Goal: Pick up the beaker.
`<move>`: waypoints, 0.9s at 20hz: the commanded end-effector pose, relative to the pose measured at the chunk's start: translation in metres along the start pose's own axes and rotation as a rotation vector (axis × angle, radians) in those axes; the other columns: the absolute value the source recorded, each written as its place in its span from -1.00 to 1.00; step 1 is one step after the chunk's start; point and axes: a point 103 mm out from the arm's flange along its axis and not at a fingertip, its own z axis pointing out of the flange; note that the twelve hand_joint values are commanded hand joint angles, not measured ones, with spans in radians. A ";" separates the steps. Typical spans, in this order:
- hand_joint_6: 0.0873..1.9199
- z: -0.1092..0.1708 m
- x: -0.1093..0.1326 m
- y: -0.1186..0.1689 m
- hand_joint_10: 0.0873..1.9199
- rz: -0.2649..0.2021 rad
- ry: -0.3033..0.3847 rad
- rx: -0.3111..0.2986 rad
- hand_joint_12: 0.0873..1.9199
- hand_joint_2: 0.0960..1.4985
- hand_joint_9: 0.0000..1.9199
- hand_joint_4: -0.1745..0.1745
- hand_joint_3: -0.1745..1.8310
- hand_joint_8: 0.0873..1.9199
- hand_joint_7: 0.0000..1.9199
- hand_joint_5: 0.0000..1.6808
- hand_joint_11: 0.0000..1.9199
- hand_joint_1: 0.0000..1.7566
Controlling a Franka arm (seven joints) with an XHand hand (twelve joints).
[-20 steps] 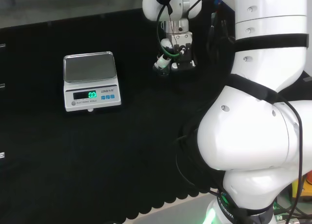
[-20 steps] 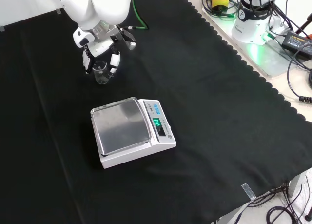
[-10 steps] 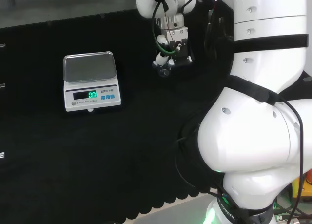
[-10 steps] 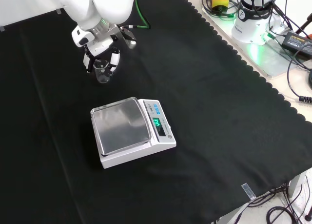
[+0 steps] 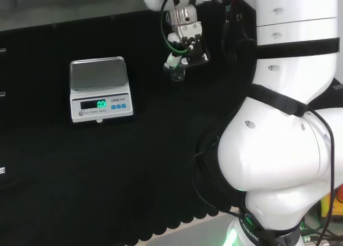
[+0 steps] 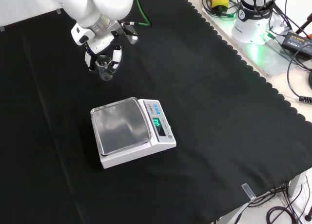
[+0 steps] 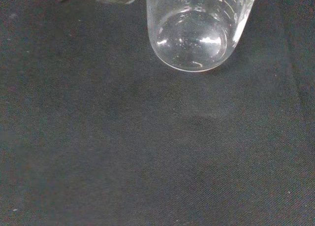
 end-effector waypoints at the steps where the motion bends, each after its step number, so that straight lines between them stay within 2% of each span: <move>1: -0.67 -0.021 0.018 -0.012 -0.79 -0.008 -0.020 0.008 -0.33 0.04 0.33 -1.00 -0.26 -0.35 -0.08 0.03 0.50 0.16; 11: -0.67 -0.074 0.060 -0.039 -0.80 -0.030 -0.057 -0.037 -0.34 0.03 0.35 -1.00 -0.26 -0.35 -0.07 0.02 0.51 0.15; 18: -0.66 -0.107 0.084 -0.074 -0.80 -0.015 -0.067 -0.075 -0.34 0.02 0.36 -1.00 -0.26 -0.34 -0.07 0.02 0.51 0.15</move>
